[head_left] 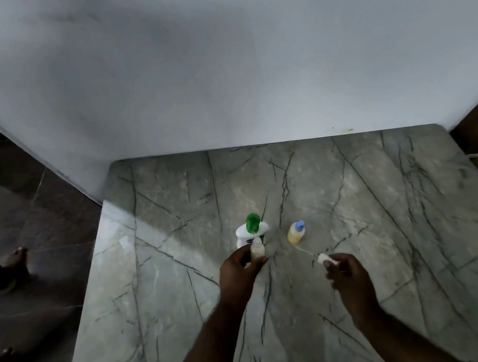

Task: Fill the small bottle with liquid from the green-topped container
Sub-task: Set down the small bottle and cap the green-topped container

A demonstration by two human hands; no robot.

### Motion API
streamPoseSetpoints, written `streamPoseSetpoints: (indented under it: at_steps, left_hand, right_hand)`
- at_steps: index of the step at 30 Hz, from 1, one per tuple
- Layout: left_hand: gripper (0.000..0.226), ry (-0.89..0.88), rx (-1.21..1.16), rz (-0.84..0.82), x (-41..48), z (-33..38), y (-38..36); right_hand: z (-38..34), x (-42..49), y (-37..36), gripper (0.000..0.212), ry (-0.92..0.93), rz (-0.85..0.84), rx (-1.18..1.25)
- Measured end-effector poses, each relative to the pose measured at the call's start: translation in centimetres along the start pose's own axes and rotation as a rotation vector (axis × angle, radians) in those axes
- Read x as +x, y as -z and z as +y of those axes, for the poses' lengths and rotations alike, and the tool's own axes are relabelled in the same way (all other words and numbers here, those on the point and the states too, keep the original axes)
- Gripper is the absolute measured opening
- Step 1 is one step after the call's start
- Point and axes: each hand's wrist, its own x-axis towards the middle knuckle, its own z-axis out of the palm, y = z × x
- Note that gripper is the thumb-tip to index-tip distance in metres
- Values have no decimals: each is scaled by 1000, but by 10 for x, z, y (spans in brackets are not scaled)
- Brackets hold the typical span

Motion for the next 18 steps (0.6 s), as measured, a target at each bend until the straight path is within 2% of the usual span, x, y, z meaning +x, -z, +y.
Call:
streamPoseSetpoints:
  at_steps: [2, 6, 12, 18]
  left_hand:
    - [35, -3, 4, 7, -2, 3, -2]
    - [20, -33, 13, 13, -8, 11, -7]
    - [21, -56, 44, -4, -16, 13, -12]
    - [27, -54, 54, -3, -20, 17, -11]
  right_hand:
    - [-29, 0, 9, 13, 51, 39, 114]
    - [-87, 6, 13, 15, 198, -98, 243]
    - [-141, 18, 6, 7, 547, -238, -278]
    - [-169, 19, -3, 10, 642, -331, -428]
